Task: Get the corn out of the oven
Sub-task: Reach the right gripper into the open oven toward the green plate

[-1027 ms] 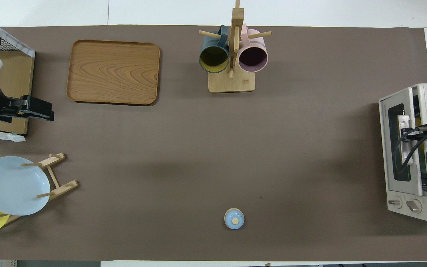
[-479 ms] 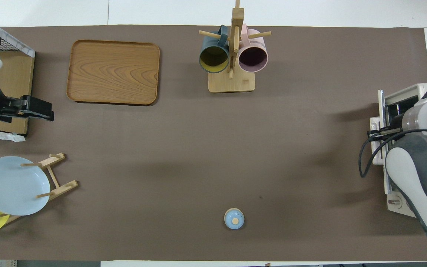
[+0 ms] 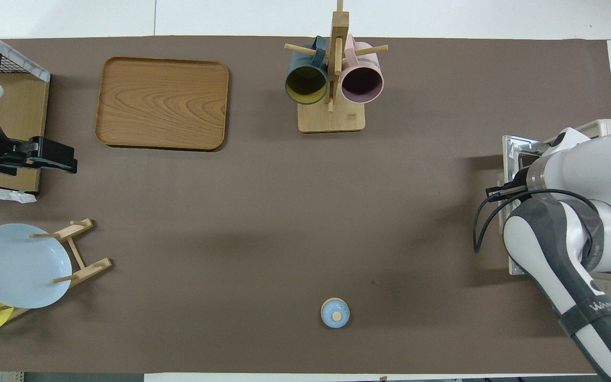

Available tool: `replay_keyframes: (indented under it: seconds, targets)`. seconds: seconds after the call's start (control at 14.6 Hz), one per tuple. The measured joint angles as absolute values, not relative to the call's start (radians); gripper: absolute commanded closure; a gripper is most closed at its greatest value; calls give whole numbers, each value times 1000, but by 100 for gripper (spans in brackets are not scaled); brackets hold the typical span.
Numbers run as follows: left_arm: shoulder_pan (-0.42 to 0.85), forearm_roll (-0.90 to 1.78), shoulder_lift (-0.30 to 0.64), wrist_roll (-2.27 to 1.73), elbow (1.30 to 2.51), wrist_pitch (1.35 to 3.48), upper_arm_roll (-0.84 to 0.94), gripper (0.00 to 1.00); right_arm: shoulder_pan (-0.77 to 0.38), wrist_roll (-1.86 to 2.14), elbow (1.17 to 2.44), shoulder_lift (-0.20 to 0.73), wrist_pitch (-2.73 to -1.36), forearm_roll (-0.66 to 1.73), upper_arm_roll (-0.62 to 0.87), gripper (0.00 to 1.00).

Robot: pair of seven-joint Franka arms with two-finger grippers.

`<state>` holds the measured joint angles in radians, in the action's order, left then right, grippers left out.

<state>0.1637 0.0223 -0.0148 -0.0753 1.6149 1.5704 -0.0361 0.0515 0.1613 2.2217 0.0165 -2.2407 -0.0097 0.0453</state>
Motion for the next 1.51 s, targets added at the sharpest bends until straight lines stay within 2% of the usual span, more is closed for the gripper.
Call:
replay_keyframes:
  seconds: [0.34,0.62,1.37,1.51]
  targets:
    - [164,22,-15,-75,1615,1570,-36,0,31,139,2291,63,-2395,-10,46,100]
    - [164,22,-15,-75,1615,1570,-36,0,30,122,2305,109,-2453,-11,46,100]
    - [164,22,-15,-75,1615,1570,-36,0,-25,27,2275,119,-2457,-1,38,100]
    - [164,22,-15,-75,1615,1570,-36,0,-48,19,2218,115,-2379,-1,37,100]
